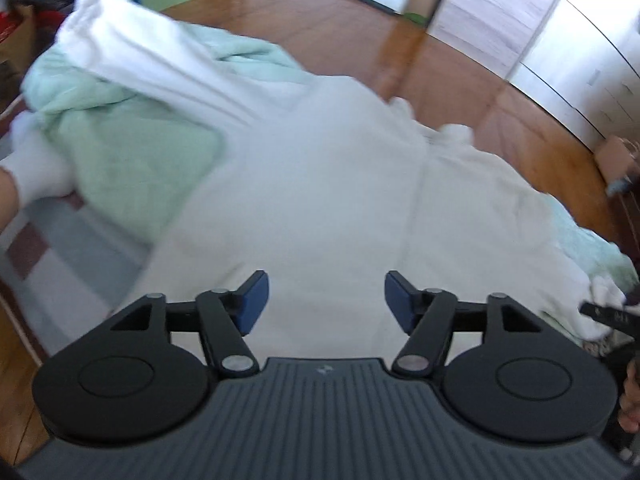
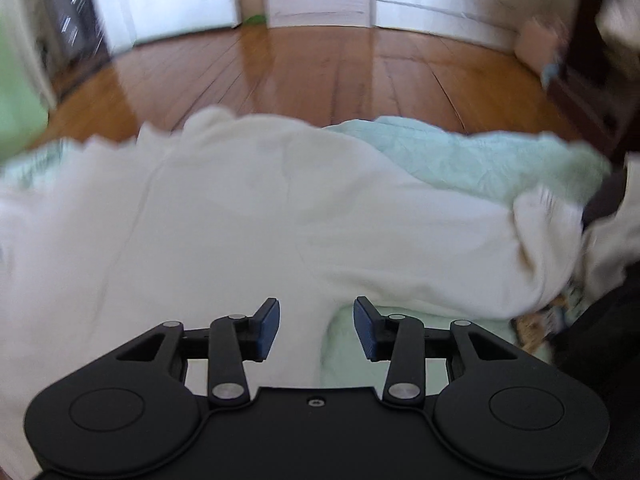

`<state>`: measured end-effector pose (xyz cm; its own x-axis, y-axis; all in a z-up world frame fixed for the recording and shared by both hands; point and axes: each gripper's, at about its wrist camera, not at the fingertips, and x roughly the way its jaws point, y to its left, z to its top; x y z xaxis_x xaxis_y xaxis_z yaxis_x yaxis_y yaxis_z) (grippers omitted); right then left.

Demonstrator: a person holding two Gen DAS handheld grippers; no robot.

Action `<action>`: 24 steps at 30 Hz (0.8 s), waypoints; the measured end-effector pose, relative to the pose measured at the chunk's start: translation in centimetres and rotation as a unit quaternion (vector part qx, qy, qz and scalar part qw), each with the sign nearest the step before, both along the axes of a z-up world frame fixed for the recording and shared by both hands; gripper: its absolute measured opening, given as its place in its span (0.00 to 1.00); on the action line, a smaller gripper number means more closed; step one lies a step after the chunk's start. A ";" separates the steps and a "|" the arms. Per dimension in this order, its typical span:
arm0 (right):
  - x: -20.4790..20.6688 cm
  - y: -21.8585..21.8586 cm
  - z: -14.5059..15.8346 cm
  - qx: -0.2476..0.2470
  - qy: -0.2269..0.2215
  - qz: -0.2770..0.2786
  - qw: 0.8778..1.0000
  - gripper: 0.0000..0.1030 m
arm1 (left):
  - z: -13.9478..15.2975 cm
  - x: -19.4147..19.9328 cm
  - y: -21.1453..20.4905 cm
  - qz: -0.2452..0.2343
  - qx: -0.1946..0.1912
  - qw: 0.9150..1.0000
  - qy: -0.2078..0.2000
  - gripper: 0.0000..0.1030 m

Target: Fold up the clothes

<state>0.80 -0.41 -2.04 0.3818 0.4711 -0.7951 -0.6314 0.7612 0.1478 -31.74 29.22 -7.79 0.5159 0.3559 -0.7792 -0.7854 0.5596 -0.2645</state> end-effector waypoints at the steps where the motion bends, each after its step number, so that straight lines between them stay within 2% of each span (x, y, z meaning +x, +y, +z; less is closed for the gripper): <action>1: 1.0 -0.7 -0.7 0.021 0.019 -0.013 1.000 0.45 | -0.1 0.6 -0.2 -0.007 -0.001 1.000 0.004 0.65; 3: 2.0 -2.2 -1.8 0.046 0.054 -0.054 0.996 0.45 | -0.2 1.5 -0.6 -0.010 -0.015 1.000 -0.001 0.68; 5: 2.5 -3.1 -2.5 0.056 0.093 -0.095 0.989 0.48 | -0.1 2.2 -1.0 0.005 -0.038 0.999 -0.015 0.82; 7: 2.0 -2.2 -1.9 0.045 0.135 -0.120 0.983 0.47 | 0.1 3.2 -1.7 0.022 -0.072 0.997 -0.019 0.83; 8: 0.9 -1.5 -0.8 0.040 0.136 -0.116 0.983 0.47 | 0.3 3.8 -2.0 0.030 -0.088 0.995 -0.021 0.83; 10: -2.0 -0.3 1.5 0.027 0.118 -0.104 0.987 0.47 | 0.8 4.6 -3.0 0.007 -0.092 0.995 -0.030 0.83; 13: -6.7 0.7 3.5 0.007 0.041 -0.055 0.998 0.47 | 1.9 5.3 -4.6 -0.017 -0.066 0.997 -0.032 0.84; 15: -7.6 1.3 4.2 0.021 0.035 -0.036 0.999 0.48 | 2.5 6.1 -5.2 -0.035 -0.046 0.998 -0.032 0.84; 16: -7.5 1.5 4.0 0.030 0.038 -0.030 0.998 0.48 | 2.6 6.5 -5.5 -0.044 -0.036 0.998 -0.031 0.84; 19: -6.1 1.9 2.9 0.059 0.047 -0.013 0.997 0.60 | 2.2 8.7 -6.0 -0.053 -0.012 0.998 -0.032 0.87; 22: -2.3 0.7 -0.4 0.045 0.033 -0.058 0.997 0.60 | 0.6 12.5 -6.2 -0.059 0.002 0.998 -0.017 0.88; 24: 1.3 -1.1 -3.5 0.044 0.014 -0.103 0.994 0.60 | -0.9 15.9 -6.5 -0.081 0.007 0.996 -0.019 0.88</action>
